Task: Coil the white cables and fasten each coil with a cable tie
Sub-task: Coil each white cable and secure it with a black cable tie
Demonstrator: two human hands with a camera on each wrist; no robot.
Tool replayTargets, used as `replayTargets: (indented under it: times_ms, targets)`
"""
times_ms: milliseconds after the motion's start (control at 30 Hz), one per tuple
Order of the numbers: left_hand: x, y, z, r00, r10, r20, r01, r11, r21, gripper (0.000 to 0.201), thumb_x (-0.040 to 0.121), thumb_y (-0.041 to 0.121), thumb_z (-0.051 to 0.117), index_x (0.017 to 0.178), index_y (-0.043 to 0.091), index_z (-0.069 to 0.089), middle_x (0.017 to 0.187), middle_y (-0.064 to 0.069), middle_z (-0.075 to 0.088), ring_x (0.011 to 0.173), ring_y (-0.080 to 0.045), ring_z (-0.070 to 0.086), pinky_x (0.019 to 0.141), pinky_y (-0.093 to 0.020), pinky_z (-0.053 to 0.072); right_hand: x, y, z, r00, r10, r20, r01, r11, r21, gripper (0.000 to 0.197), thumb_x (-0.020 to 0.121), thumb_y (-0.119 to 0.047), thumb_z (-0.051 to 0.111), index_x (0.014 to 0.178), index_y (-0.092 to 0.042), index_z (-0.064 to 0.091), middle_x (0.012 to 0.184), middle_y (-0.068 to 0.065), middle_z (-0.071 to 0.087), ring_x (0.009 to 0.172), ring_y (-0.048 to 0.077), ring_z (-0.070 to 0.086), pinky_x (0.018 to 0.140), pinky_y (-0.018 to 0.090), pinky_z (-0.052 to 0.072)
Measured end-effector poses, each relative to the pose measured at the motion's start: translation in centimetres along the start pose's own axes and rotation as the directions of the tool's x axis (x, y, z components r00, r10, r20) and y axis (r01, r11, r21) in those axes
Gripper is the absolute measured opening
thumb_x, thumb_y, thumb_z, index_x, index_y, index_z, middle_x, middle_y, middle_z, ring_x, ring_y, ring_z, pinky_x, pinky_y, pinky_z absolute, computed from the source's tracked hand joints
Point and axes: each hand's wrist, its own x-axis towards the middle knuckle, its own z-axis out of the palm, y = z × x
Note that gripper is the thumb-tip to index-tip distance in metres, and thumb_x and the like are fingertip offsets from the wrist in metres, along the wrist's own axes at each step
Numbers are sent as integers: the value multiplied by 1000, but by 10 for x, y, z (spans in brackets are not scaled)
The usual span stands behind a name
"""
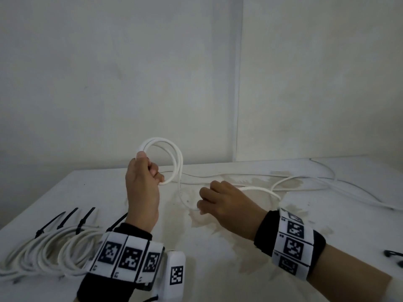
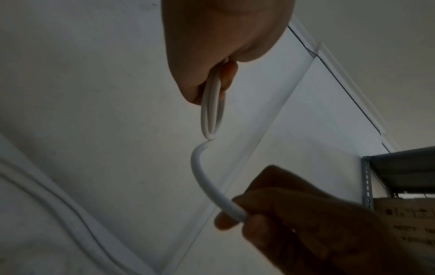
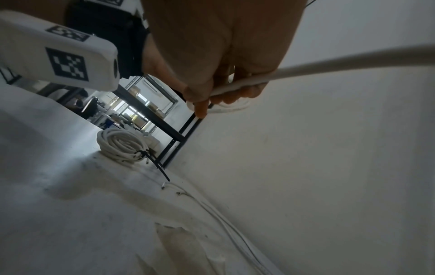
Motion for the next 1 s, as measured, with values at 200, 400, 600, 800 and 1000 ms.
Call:
replayTargets:
  times_ms: [200,400,600,800,1000]
  targets:
    - [-7,-12,8,992,29,122,-45,990,131,30,100,22,30,71,17,36,62,2,36,46,-4,34,58,-19,33,15,-2,-2,996,-46,-72,51,996,77,19,87,-11,47,79,-8,63,71,3,56,70,17,34,60,27,30]
    - [-17,-22,5,941,-55,334,-69,935,349,32,100,26,32,72,14,43,61,3,45,48,-1,41,46,-9,37,32,2,-13,991,2,-137,26,978,207,33,97,-14,38,75,-5,62,68,7,56,65,16,30,59,26,24]
    - [-21,-24,6,906,-187,380,-12,885,466,33,99,24,35,69,16,45,58,6,49,56,-6,51,53,-13,41,33,0,-16,981,55,-183,28,907,421,13,95,-23,44,86,-12,43,77,13,60,68,17,39,59,27,35]
    - [-20,-19,7,798,-368,478,166,896,413,40,96,18,34,56,15,34,48,3,29,39,-6,24,40,-16,24,35,21,-27,983,118,-138,-53,912,407,31,96,-31,42,85,-3,53,78,15,55,54,22,49,45,32,44]
    - [-18,-20,0,720,-471,510,335,879,339,45,97,36,34,60,13,43,40,8,26,33,-5,19,38,-16,22,19,42,-13,952,304,-34,-253,844,473,40,94,-31,43,83,-2,68,73,12,62,67,11,44,67,14,38]
